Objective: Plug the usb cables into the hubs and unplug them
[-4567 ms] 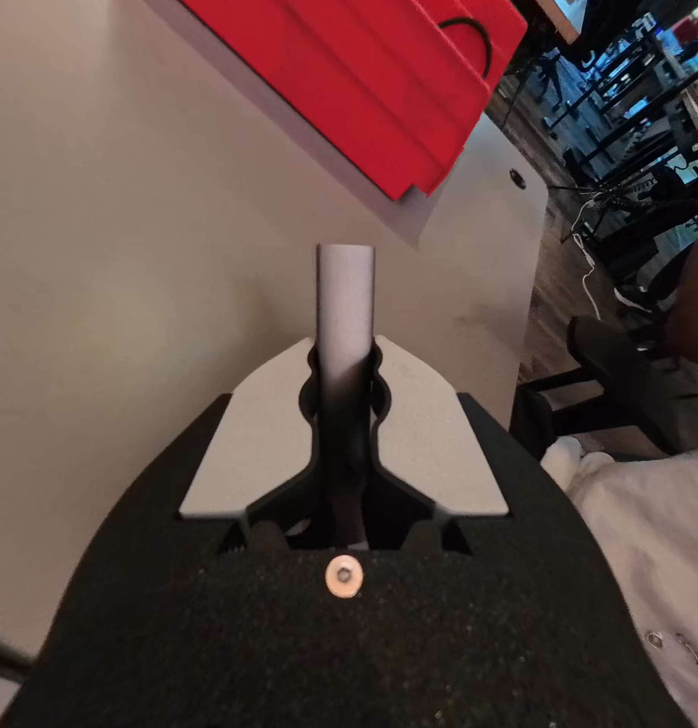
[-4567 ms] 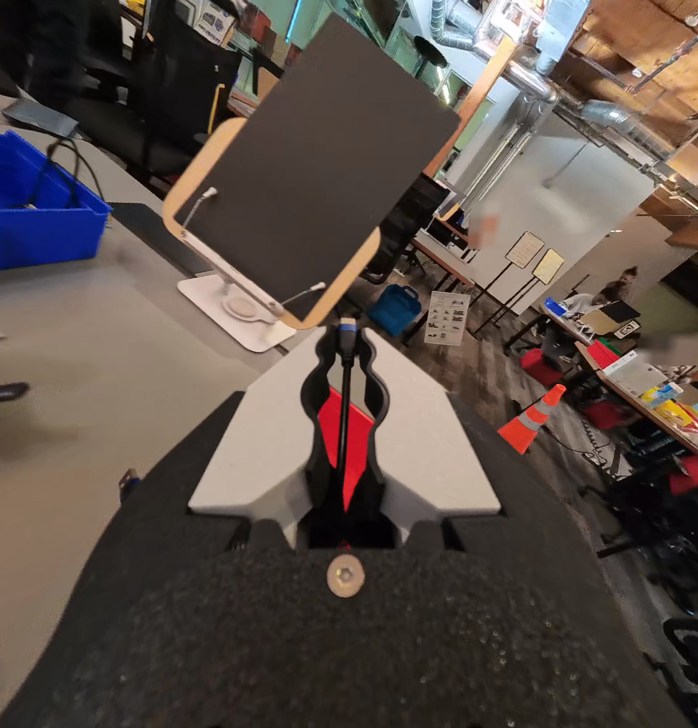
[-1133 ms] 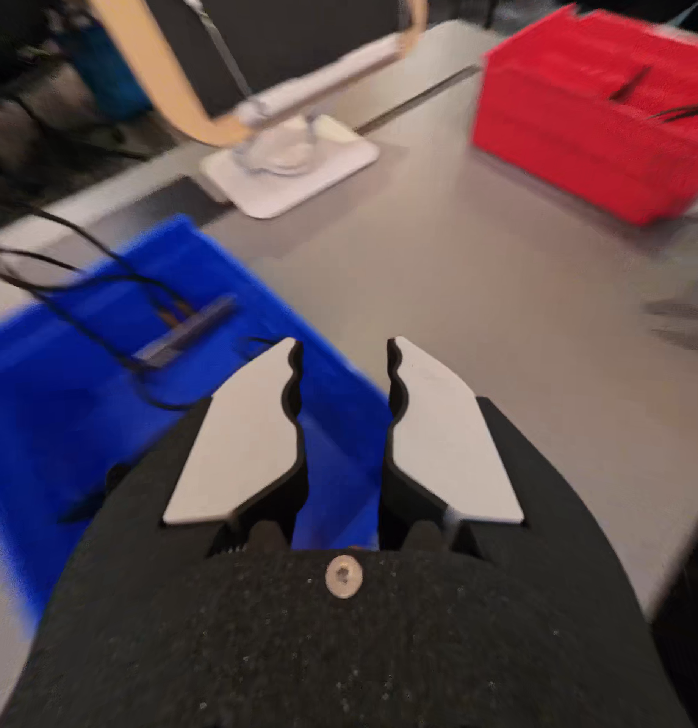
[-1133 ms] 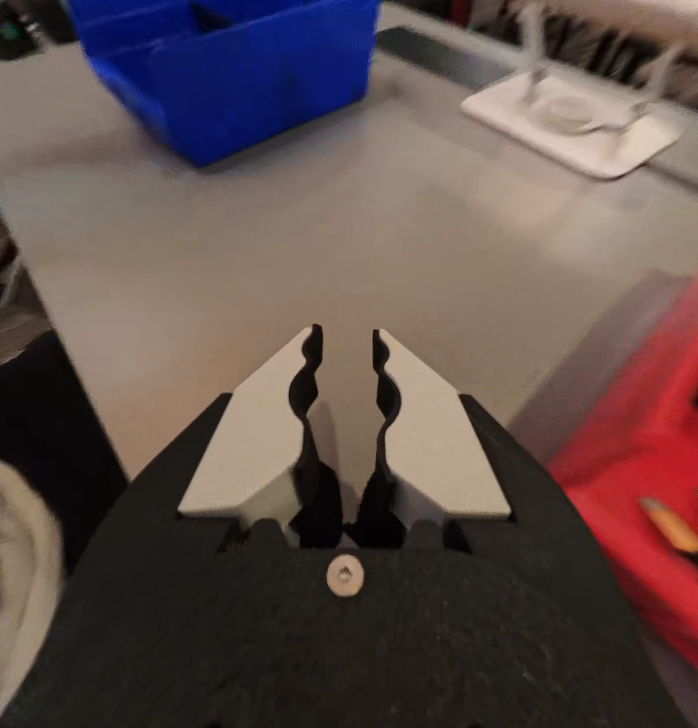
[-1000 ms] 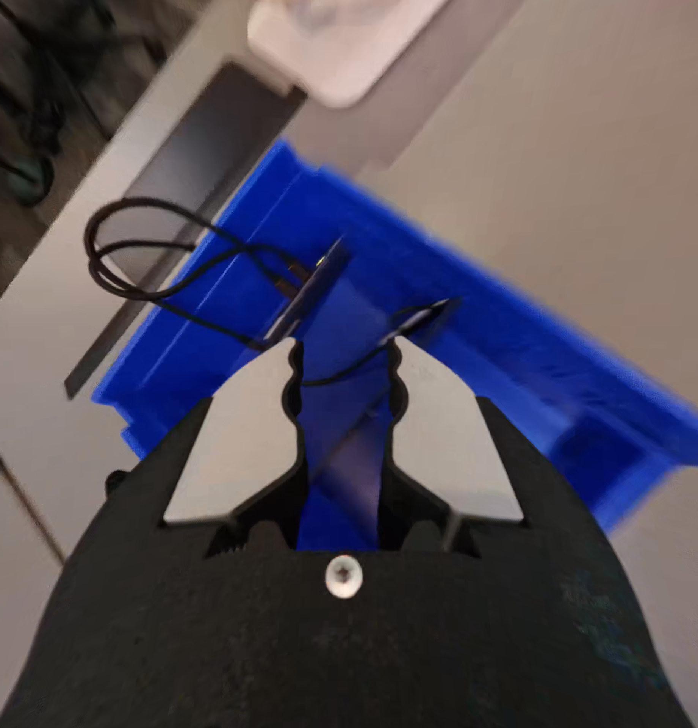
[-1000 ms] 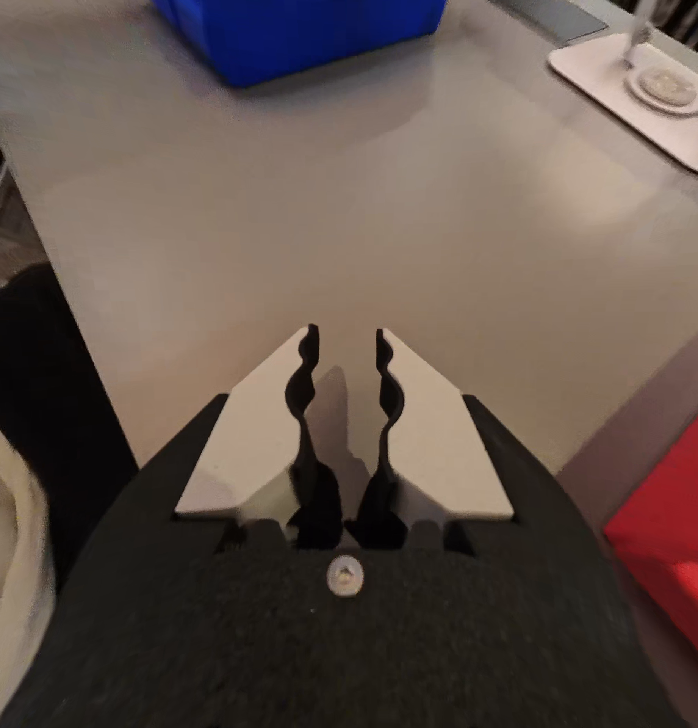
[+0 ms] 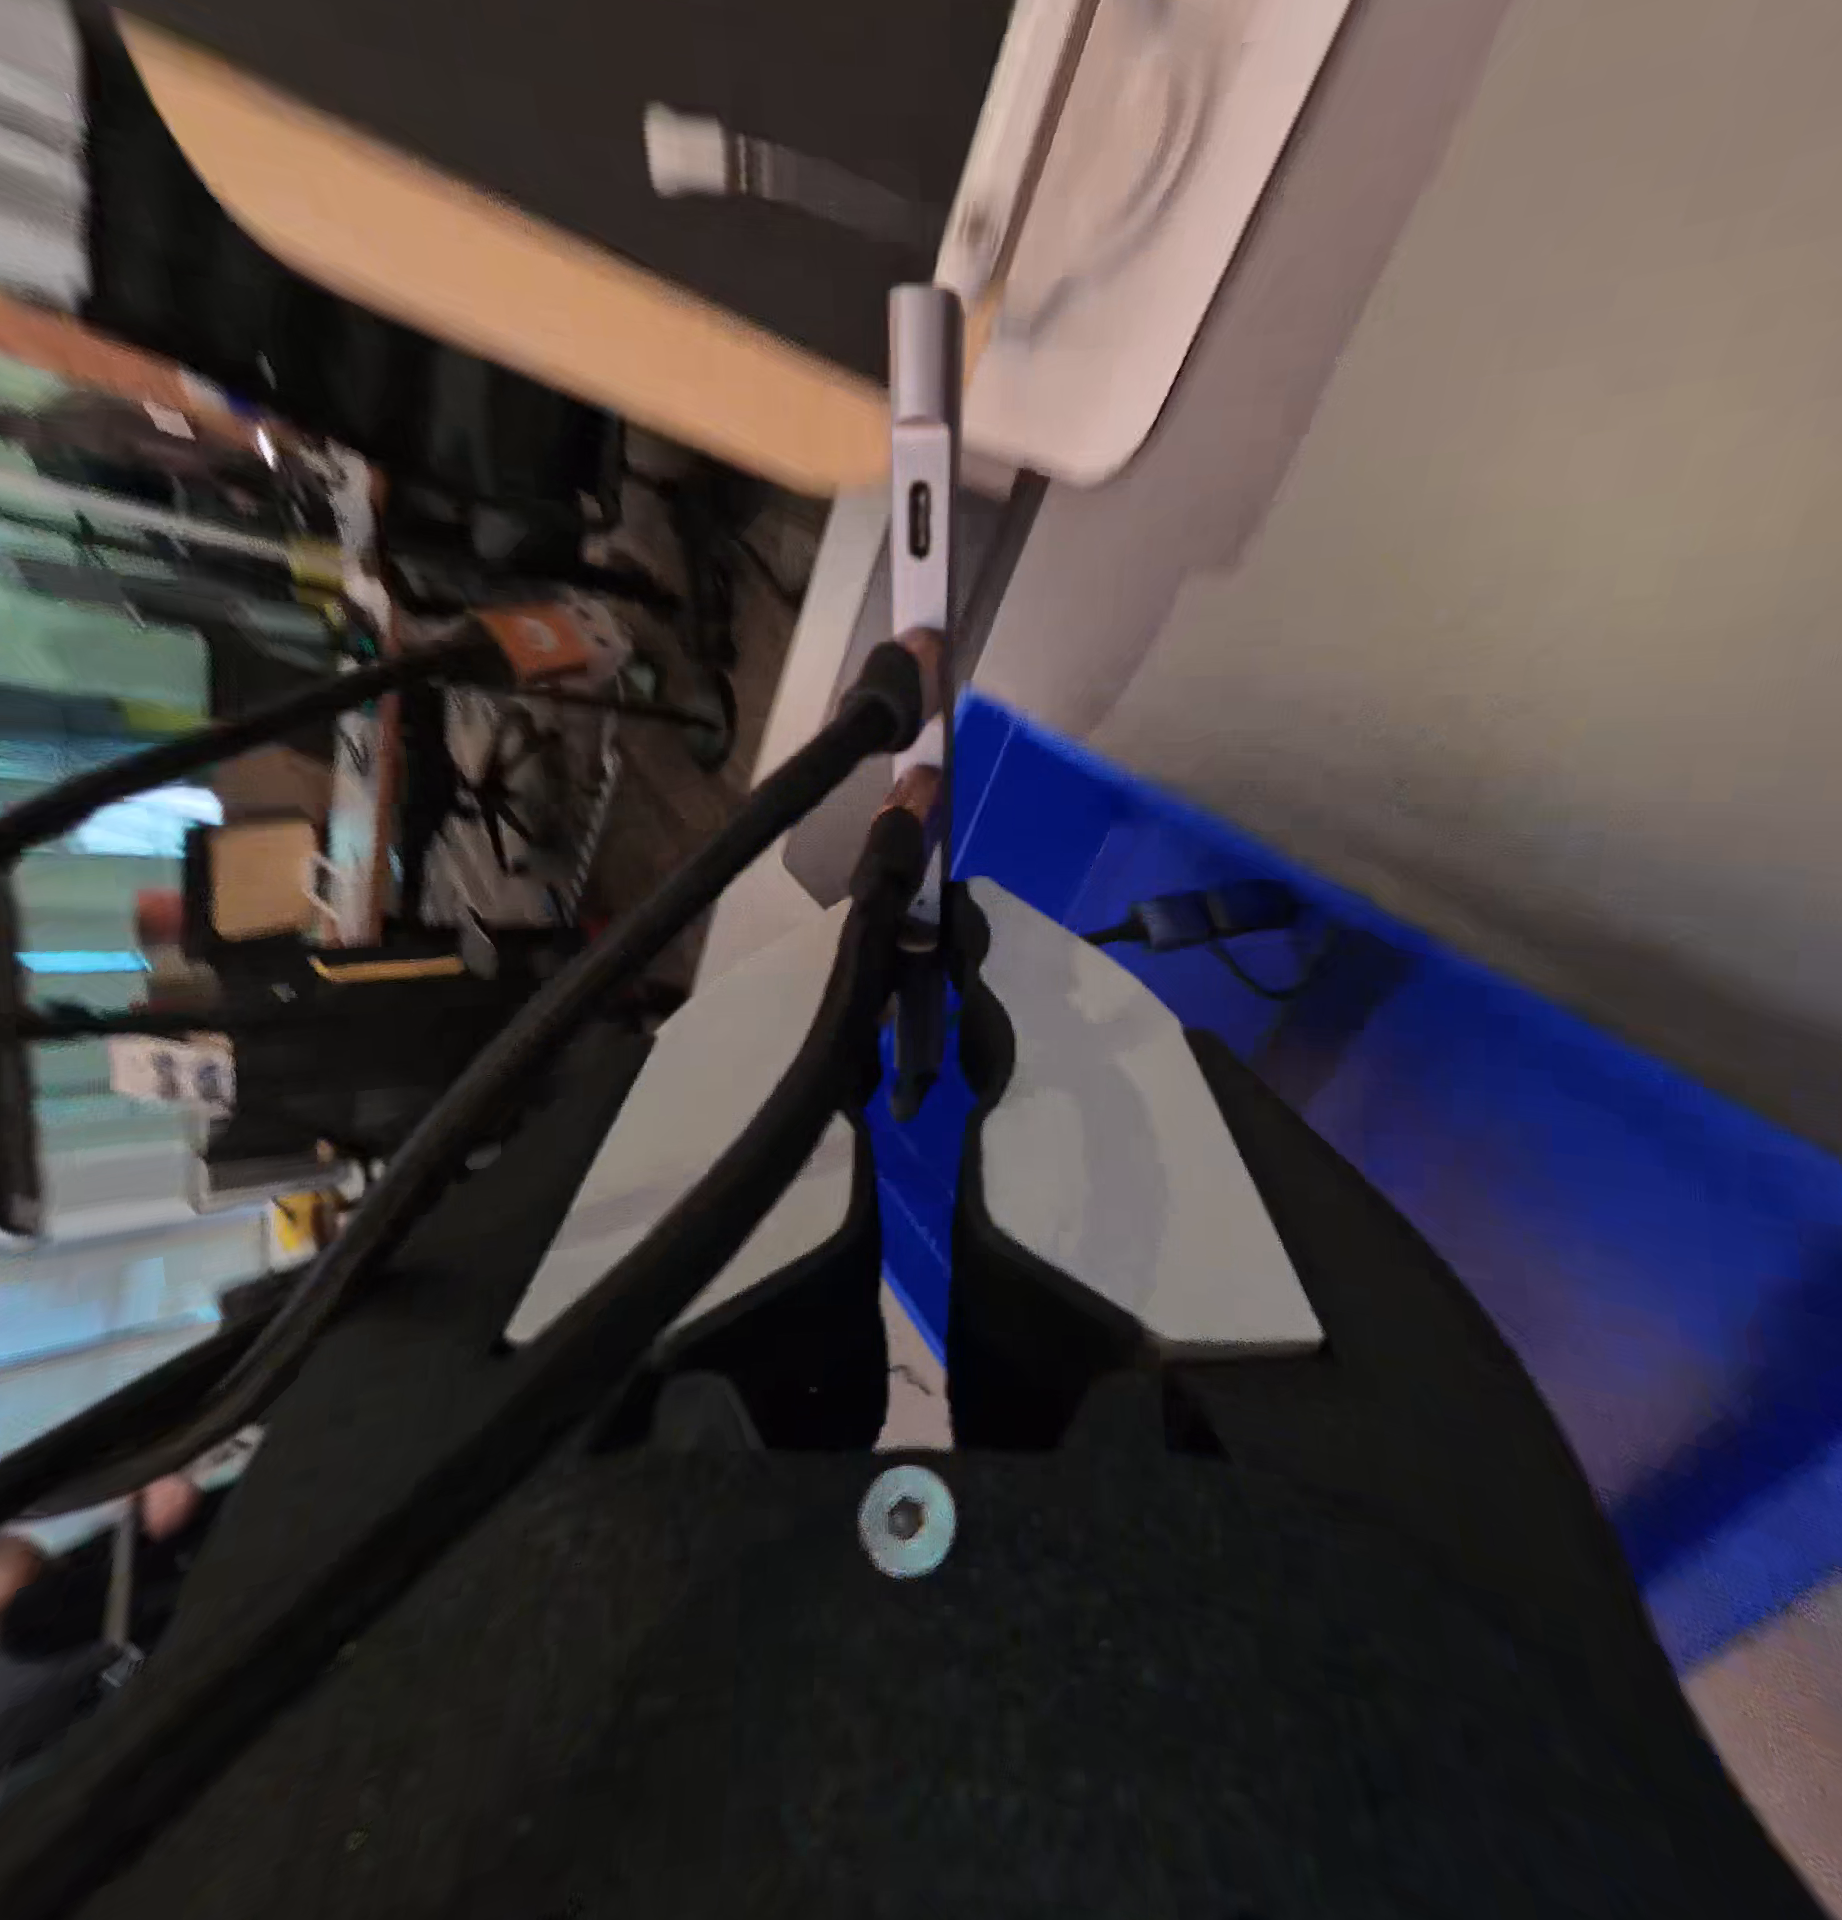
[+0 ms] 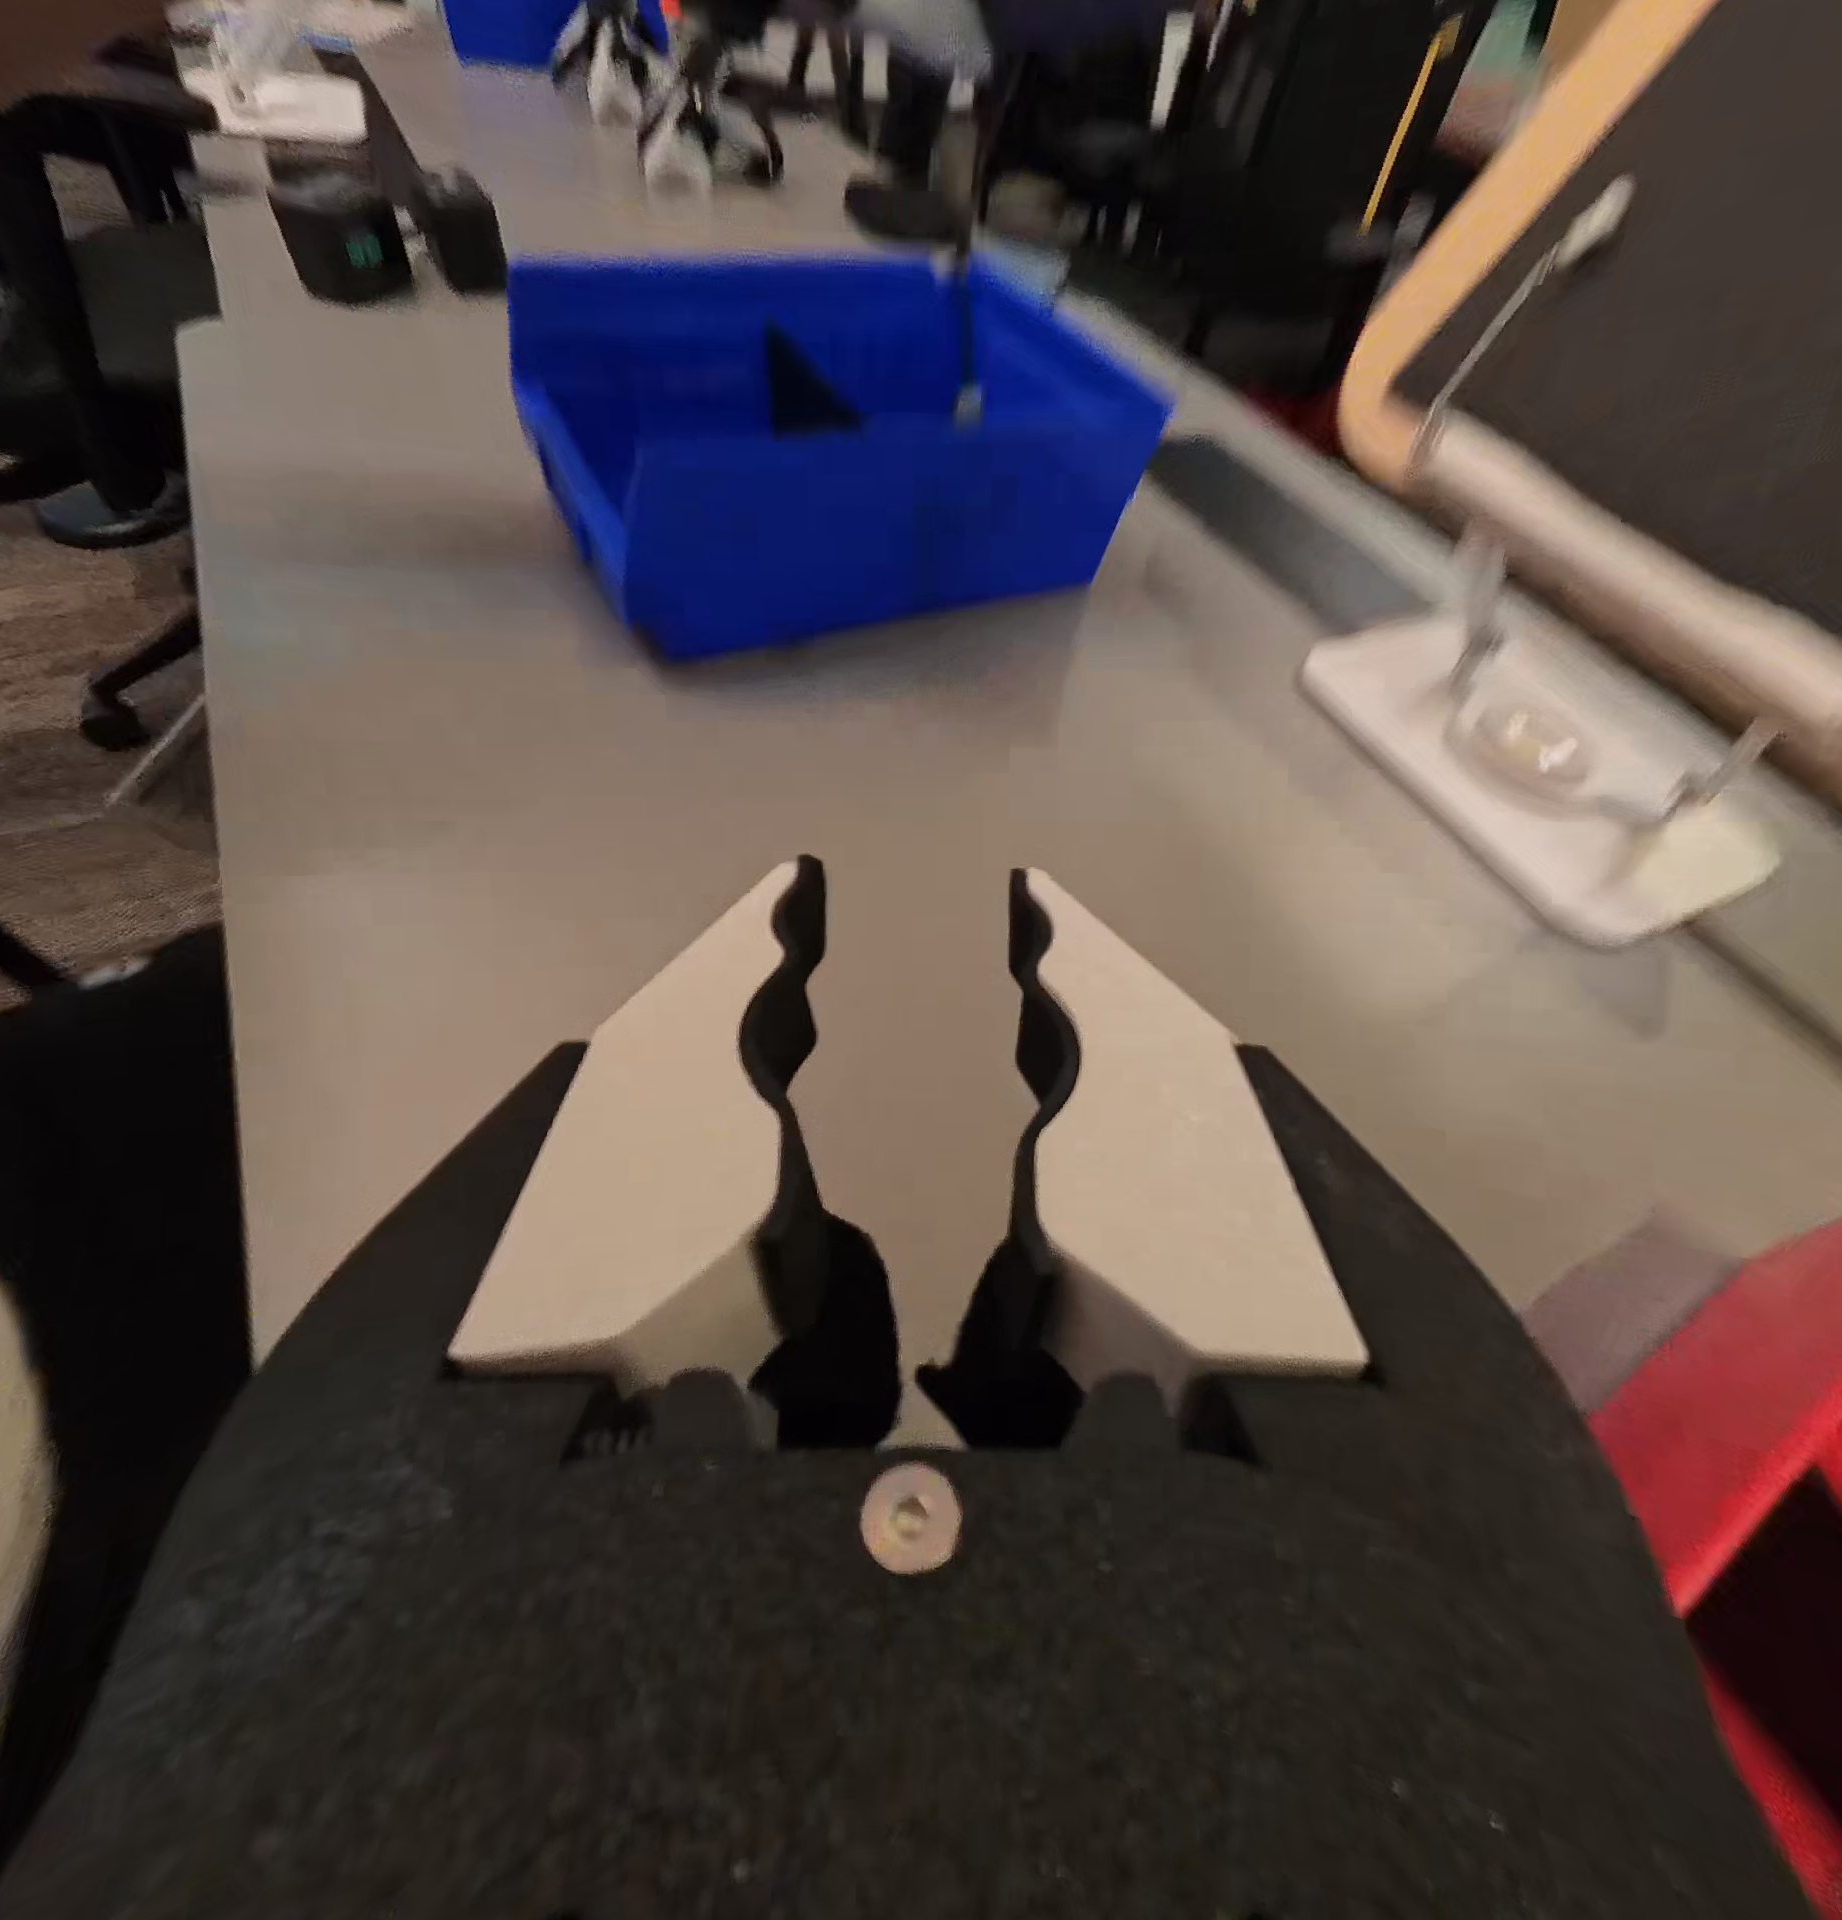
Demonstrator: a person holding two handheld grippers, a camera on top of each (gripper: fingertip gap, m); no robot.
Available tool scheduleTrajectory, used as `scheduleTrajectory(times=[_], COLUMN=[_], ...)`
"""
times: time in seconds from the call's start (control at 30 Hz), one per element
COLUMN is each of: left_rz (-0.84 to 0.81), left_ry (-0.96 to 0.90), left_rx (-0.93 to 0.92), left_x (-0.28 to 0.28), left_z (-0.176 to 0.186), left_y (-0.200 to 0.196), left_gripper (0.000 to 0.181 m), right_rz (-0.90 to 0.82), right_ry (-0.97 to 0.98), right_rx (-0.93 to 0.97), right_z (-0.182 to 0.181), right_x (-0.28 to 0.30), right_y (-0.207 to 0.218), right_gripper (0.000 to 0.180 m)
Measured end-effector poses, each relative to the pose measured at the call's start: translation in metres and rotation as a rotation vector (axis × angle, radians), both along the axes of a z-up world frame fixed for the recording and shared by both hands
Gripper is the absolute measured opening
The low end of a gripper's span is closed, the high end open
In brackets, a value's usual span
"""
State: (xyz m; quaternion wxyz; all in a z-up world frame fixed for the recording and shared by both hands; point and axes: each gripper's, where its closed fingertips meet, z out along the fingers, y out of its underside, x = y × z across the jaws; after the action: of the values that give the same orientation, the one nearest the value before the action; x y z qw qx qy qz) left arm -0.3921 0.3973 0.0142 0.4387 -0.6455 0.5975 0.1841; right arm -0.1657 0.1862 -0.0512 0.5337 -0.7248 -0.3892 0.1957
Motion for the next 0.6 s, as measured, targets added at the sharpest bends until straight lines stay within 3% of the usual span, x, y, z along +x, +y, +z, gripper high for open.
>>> scheduleTrajectory(times=[0.1,0.27,0.37,0.4,0.43,0.6], left_rz=[-0.178,-0.378,-0.442,-0.46,-0.467,-0.536], left_ry=[0.065,0.229,0.205,0.191,0.191,0.053], left_rx=[0.052,0.136,0.13,0.127,0.123,0.132], left_x=[0.052,0.113,0.136,0.142,0.145,0.157], left_z=[0.028,0.025,0.025,0.026,0.026,0.027], left_y=[-0.072,-0.157,-0.187,-0.196,-0.201,-0.223], left_gripper=[0.011,0.01,0.008,0.007,0.01,0.013], right_rz=[0.068,0.152,0.157,0.128,0.124,0.133], right_ry=[-0.015,-0.134,-0.242,-0.283,-0.298,-0.172], right_rx=[0.162,0.37,0.389,0.415,0.463,0.364], right_z=[0.055,0.101,0.09,0.088,0.089,0.075], right_x=[-0.023,-0.058,-0.063,-0.059,-0.057,-0.031], right_y=[0.011,0.005,0.001,0.001,-0.003,-0.014], right_gripper=[0.038,0.04,0.037,0.015,0.008,0.007])
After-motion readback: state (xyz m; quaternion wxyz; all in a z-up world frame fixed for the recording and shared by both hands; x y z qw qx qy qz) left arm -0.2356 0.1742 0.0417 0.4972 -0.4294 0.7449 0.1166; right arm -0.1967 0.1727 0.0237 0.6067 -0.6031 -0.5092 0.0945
